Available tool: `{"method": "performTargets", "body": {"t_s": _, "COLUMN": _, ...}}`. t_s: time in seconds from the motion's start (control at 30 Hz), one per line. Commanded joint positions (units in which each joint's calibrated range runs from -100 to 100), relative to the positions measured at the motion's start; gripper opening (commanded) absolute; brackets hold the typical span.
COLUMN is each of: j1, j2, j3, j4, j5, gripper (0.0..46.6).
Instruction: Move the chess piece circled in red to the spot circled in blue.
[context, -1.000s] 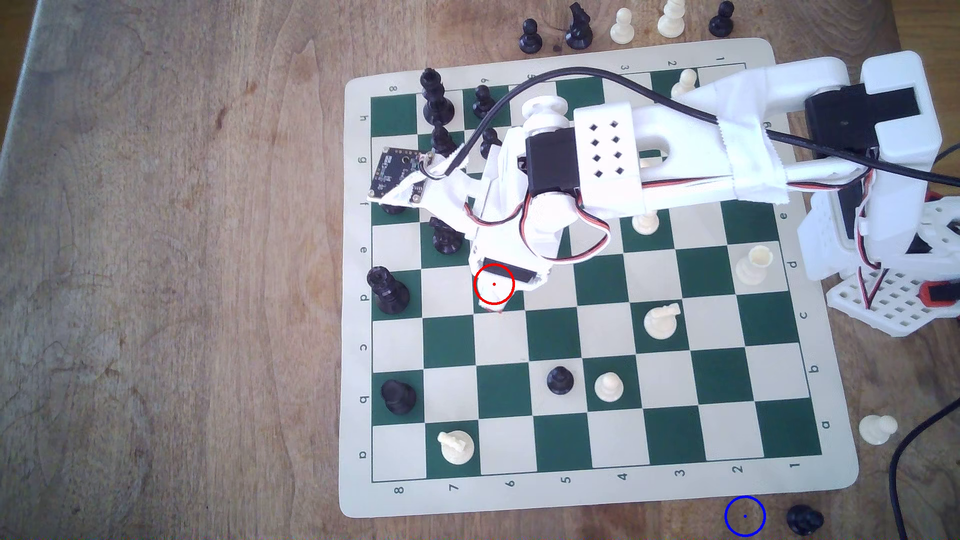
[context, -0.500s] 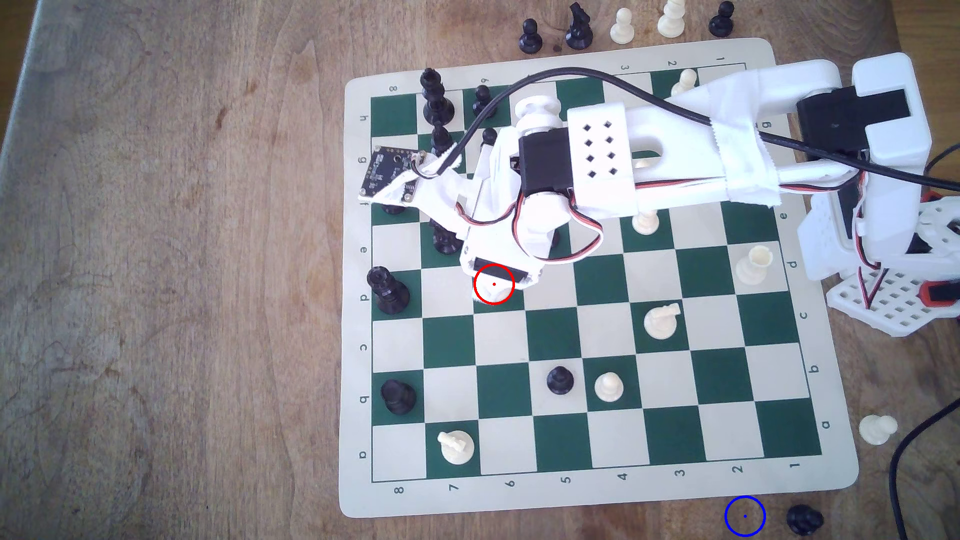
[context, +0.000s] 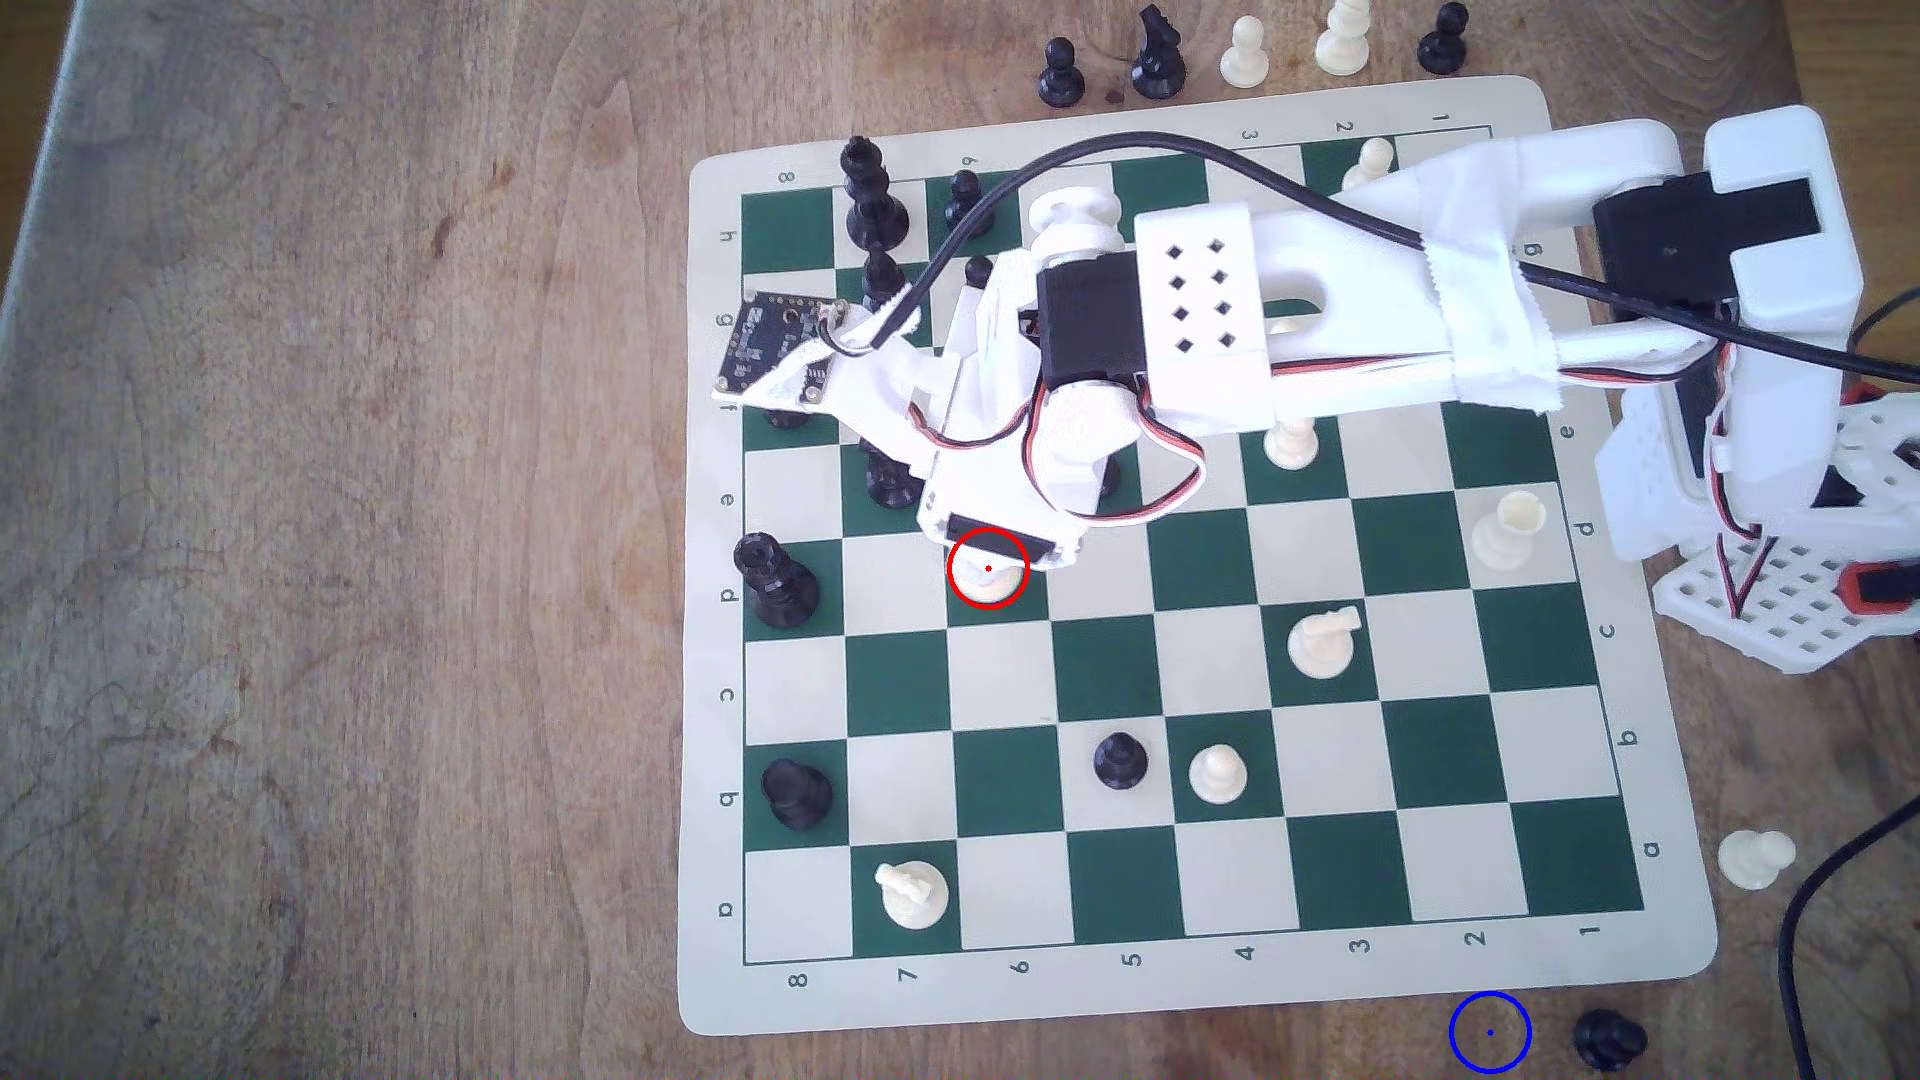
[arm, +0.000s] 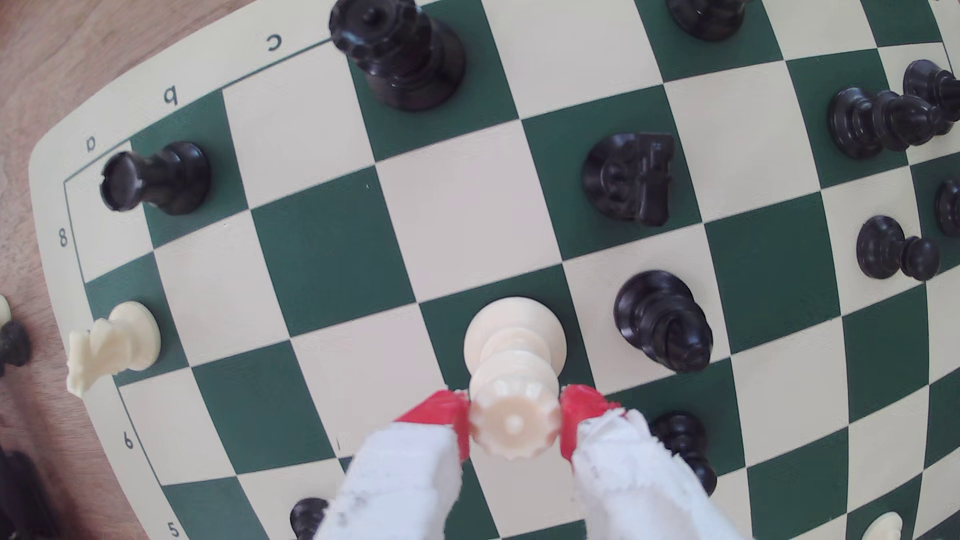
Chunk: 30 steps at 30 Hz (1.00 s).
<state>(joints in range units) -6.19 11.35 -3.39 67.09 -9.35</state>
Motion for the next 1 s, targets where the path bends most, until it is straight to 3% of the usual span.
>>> {"method": "performTargets", "body": {"t_s": 0.0, "j1": -3.5, "j2": -15.1, "j3": -2.3, "j4": 4.1, "j5": 0.1, "gripper": 4.1}}
{"method": "performTargets", "body": {"t_s": 0.13, "j1": -12.0, "j2": -24.5, "j3": 1.7, "j4": 5.7, "j5": -0.4, "gripper": 4.0}}
{"method": "performTargets", "body": {"t_s": 0.27, "j1": -24.0, "j2": -33.0, "j3": 11.1, "j4": 4.7, "j5": -0.3, "gripper": 3.9}}
{"method": "performTargets", "body": {"t_s": 0.3, "j1": -29.3, "j2": -35.3, "j3": 13.3, "j4": 5.2, "j5": -0.3, "gripper": 3.7}}
{"method": "performTargets", "body": {"t_s": 0.47, "j1": -39.4, "j2": -37.4, "j3": 16.2, "j4": 6.0, "j5": 0.3, "gripper": 0.5}}
{"method": "performTargets", "body": {"t_s": 0.77, "j1": -48.0, "j2": -33.6, "j3": 24.1, "j4": 5.6, "j5": 1.2, "gripper": 0.5}}
{"method": "performTargets", "body": {"t_s": 0.97, "j1": -49.2, "j2": -30.5, "j3": 24.4, "j4": 3.3, "j5": 0.8, "gripper": 0.5}}
